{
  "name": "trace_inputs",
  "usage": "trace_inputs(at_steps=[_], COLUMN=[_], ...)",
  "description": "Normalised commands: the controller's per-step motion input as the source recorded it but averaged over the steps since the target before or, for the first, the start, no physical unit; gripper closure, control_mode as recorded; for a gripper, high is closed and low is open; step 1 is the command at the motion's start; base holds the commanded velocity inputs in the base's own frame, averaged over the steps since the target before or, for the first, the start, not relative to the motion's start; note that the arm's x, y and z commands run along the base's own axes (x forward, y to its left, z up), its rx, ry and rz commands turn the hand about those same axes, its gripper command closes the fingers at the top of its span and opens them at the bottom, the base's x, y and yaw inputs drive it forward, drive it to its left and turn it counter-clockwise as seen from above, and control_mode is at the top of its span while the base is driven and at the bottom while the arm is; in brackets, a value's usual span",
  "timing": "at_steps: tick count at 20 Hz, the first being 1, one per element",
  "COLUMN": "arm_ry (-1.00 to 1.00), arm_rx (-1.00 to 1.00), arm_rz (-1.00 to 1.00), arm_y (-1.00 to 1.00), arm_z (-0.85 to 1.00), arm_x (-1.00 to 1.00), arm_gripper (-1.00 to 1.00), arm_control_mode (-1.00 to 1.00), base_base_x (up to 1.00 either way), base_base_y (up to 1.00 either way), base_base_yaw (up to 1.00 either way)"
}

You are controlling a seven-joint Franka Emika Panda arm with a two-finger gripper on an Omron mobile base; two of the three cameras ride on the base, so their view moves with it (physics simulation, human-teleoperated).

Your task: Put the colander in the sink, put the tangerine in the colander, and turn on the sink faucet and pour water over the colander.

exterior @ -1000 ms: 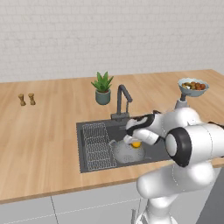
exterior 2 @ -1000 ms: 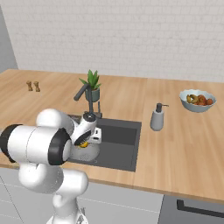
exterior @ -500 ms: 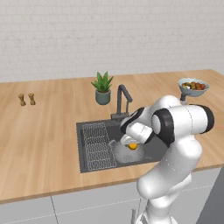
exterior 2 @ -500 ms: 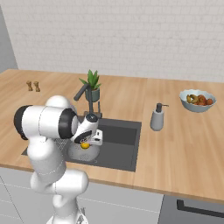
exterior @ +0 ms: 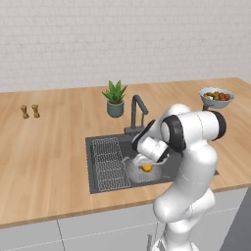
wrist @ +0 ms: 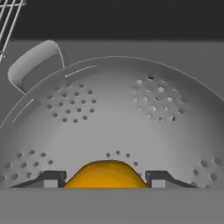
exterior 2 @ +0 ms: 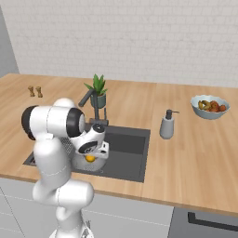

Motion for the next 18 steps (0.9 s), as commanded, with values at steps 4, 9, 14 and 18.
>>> trace_inputs(at_steps=[4, 9, 14, 18], arm_ry=[0.04, 0.04, 0.01, 0.00], arm_rx=[0.00, 0.00, 0.00, 0.00], arm_rz=[0.00, 0.00, 0.00, -0.01], arm_y=[0.16, 0.13, 0.04, -0.04], arm_z=[-0.19, -0.18, -0.04, 0.19], arm_x=[0.07, 0.00, 0.00, -0.14], arm_gripper=[1.00, -1.00, -1.00, -1.00], arm_control_mode=[-1.00, -1.00, -1.00, -1.00], base_base_x=[0.00, 0.00, 0.00, 0.00], base_base_y=[0.00, 0.00, 0.00, 0.00], base_base_yaw=[0.00, 0.00, 0.00, 0.00])
